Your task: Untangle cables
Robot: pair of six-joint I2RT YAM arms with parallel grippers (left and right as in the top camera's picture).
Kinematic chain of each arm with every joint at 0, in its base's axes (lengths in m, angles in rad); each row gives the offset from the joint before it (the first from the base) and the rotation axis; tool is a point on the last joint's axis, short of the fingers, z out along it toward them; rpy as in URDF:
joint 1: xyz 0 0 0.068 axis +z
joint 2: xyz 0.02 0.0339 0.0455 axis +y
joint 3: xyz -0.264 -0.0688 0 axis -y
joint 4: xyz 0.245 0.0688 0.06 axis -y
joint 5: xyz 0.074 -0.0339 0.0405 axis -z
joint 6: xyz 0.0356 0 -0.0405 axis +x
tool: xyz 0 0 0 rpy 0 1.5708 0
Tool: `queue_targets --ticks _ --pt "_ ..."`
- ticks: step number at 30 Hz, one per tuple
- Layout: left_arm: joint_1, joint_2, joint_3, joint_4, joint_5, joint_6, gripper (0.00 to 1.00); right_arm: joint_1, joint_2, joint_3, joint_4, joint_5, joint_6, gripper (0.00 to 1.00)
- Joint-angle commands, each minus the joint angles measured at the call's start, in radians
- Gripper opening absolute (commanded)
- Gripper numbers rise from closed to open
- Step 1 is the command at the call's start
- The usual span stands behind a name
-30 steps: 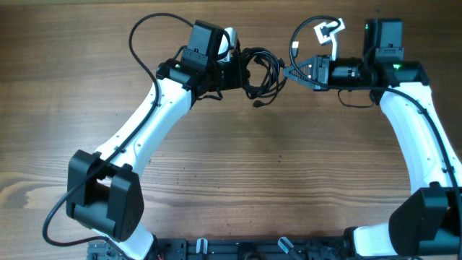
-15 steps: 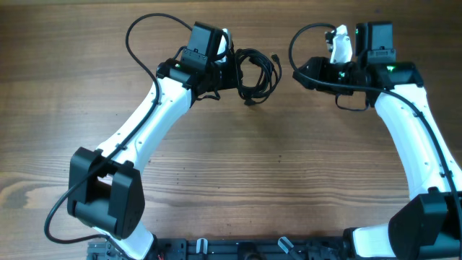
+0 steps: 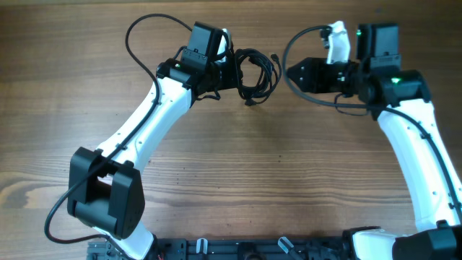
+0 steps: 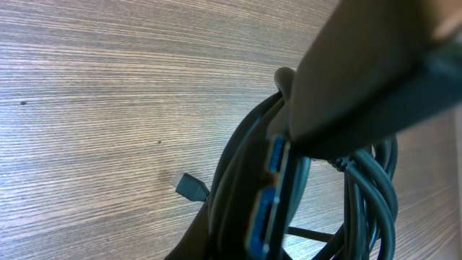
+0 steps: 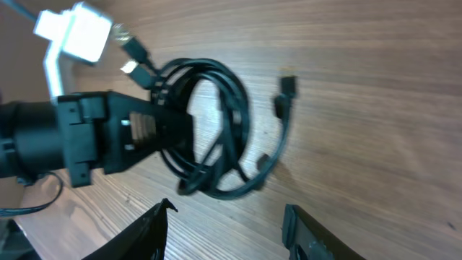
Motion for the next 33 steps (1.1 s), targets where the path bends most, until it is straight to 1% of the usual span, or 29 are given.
queue_targets --ticks 1,4,7,10,11,13,17,19,23,27,28,31,33 --pt "-0.01 0.0 -0.005 0.007 0.002 -0.018 0.04 0.048 -0.003 0.018 0.035 0.059 0.011 0.53" --pt "-0.021 0.0 -0.005 0.007 0.002 -0.028 0.04 0.069 -0.001 0.018 0.044 0.1 0.035 0.53" --pt "-0.029 0.0 -0.005 0.011 0.002 -0.076 0.04 0.094 0.007 0.018 0.048 0.145 0.035 0.53" --pt "-0.031 0.0 -0.005 0.01 0.002 -0.078 0.04 0.119 0.018 0.018 0.049 0.2 0.035 0.52" --pt "-0.031 0.0 -0.005 0.01 0.006 -0.078 0.04 0.126 0.026 0.018 0.053 0.21 0.034 0.5" --pt "-0.031 0.0 -0.005 0.011 0.017 -0.078 0.04 0.135 0.045 0.018 0.06 0.213 0.033 0.48" --pt "-0.031 0.0 -0.005 0.01 0.021 -0.078 0.04 0.137 0.1 0.018 0.069 0.212 0.036 0.36" --pt "-0.031 0.0 -0.005 0.01 0.021 -0.078 0.04 0.137 0.136 0.018 0.079 0.212 0.035 0.32" --pt "-0.031 0.0 -0.005 0.011 0.021 -0.078 0.04 0.154 0.179 0.018 0.098 0.212 0.034 0.28" --pt "-0.031 0.0 -0.005 0.011 0.021 -0.078 0.04 0.169 0.213 0.018 0.132 0.232 0.04 0.2" --pt "-0.031 0.0 -0.005 0.011 0.021 -0.078 0.04 0.17 0.229 0.017 0.138 0.263 0.066 0.17" --pt "-0.031 0.0 -0.005 0.011 0.022 -0.078 0.04 0.17 0.251 0.017 0.15 0.28 0.069 0.05" --pt "-0.031 0.0 -0.005 0.011 0.021 -0.078 0.04 0.17 0.25 0.017 0.153 0.28 0.071 0.04"
